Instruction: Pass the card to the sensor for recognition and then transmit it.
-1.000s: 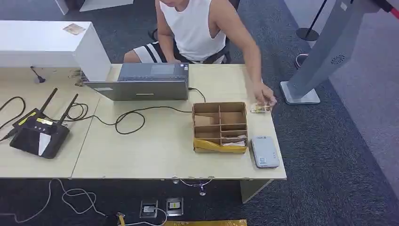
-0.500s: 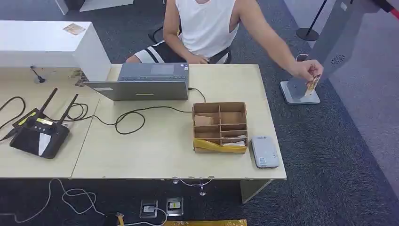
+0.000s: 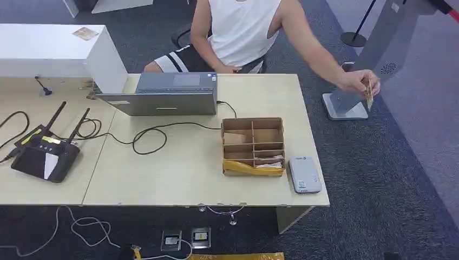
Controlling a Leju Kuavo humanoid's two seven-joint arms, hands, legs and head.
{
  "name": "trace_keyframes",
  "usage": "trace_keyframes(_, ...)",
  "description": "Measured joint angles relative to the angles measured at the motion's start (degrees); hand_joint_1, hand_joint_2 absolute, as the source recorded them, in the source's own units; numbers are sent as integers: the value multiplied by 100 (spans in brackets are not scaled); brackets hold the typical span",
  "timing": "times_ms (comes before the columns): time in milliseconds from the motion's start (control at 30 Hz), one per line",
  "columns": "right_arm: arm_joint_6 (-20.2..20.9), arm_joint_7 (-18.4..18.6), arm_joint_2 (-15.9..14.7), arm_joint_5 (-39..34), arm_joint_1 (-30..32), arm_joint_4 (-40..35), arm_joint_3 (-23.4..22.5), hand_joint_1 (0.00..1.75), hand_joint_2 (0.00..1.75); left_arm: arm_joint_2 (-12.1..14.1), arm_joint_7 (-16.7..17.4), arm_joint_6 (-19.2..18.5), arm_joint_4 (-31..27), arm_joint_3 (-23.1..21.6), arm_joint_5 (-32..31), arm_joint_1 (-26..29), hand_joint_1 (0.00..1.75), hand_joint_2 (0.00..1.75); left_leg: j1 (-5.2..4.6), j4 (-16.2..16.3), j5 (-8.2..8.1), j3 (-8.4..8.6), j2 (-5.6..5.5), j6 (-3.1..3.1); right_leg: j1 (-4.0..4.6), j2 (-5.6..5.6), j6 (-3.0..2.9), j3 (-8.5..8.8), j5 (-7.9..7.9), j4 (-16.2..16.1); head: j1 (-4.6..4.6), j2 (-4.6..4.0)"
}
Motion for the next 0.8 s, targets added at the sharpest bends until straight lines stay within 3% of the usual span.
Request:
trace_keyframes(100,-234,-368,-94,-412,-146,-2,-283,0,175,2,0,-11,0,0,2,0,0,175,-1,0,0,-1,0,0,-2,-1,3,1,2,0,0,0)
trace_keyframes(200,-396,-1001,-214,-1082,-357,-18,-708,0,175,22,0,-26,2,0,2,0,0,175,-7,1,0,0,1,1,-6,1,5,-1,5,0,-2,0)
trace_keyframes(433,-490,-2181,-824,-2192,-1228,-299,-1286,0,175,83,-24,-20,35,0,26,-5,0,175,-23,1,10,-2,2,15,-21,4,16,1,12,2,-4,0)
trace_keyframes(500,-483,-2280,-1020,-2459,-1583,-465,-1281,0,175,83,-26,15,42,0,46,-5,0,175,-26,1,11,-4,2,17,-26,3,22,1,16,2,-2,0)
trace_keyframes(600,-536,-2101,-1314,-3088,-2218,-831,-1132,0,175,83,-57,70,46,0,98,-11,0,175,-36,2,17,-2,0,25,-35,-1,26,-2,19,2,-4,0)
trace_keyframes(800,-641,-2125,-1618,-4090,-2917,-1931,-245,0,175,68,-155,197,50,4,212,-13,0,175,-42,2,24,-18,-17,36,-41,-26,32,-3,24,4,-2,0)
